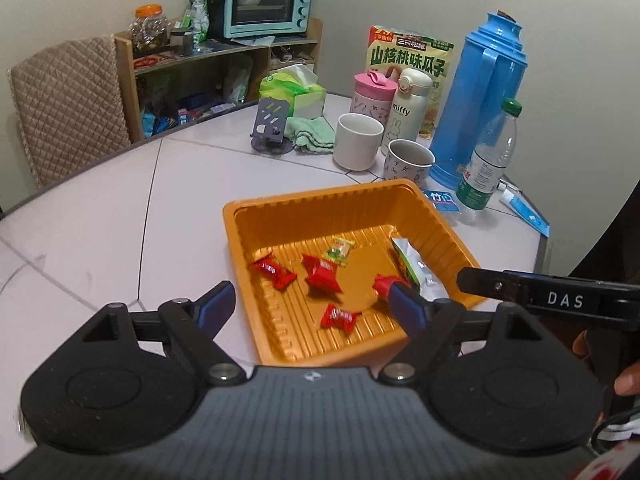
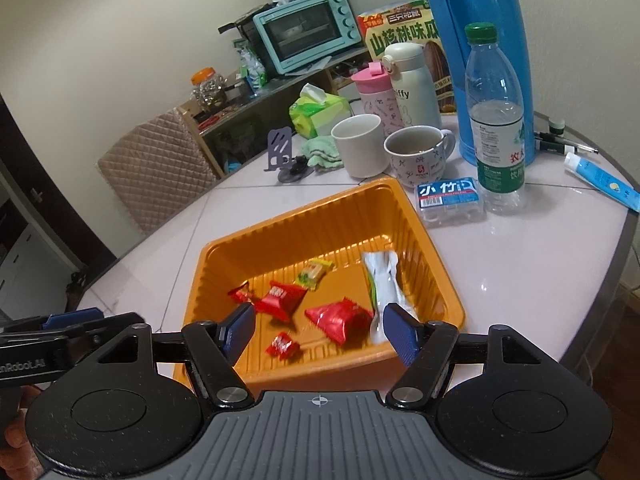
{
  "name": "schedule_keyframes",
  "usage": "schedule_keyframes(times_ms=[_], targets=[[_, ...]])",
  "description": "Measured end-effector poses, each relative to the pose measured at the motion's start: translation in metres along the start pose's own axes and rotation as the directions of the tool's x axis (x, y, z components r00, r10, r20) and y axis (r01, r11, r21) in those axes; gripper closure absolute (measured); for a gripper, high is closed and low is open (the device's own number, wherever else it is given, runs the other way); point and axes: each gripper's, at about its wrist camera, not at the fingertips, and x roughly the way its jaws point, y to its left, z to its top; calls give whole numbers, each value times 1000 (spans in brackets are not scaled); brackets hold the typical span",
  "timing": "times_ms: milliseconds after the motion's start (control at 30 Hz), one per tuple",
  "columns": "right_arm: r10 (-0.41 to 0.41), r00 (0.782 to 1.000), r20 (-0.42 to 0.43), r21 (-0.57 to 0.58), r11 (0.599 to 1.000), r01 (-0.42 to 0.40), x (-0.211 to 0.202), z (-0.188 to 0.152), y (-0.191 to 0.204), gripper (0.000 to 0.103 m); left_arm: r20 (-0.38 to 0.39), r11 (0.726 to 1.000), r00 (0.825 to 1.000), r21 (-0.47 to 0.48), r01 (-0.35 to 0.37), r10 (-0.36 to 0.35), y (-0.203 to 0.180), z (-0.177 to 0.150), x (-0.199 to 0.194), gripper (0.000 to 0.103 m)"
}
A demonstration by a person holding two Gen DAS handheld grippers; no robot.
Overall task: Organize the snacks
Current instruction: 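Withdraw both grippers from the tray toward the remaining snacks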
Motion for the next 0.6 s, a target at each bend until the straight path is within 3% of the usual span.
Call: schedule_keyframes(times_ms=[267,600], targets=[[16,1000,-11,-27,1000,-17,-25,-16,12,32,-10,999,1000,-51,-7,6,12,-29,-40,20],[73,995,-63,-74,994,-78,-39,-43,38,32,-33,991,997,-106,-78,75,33,-71,-82,17]])
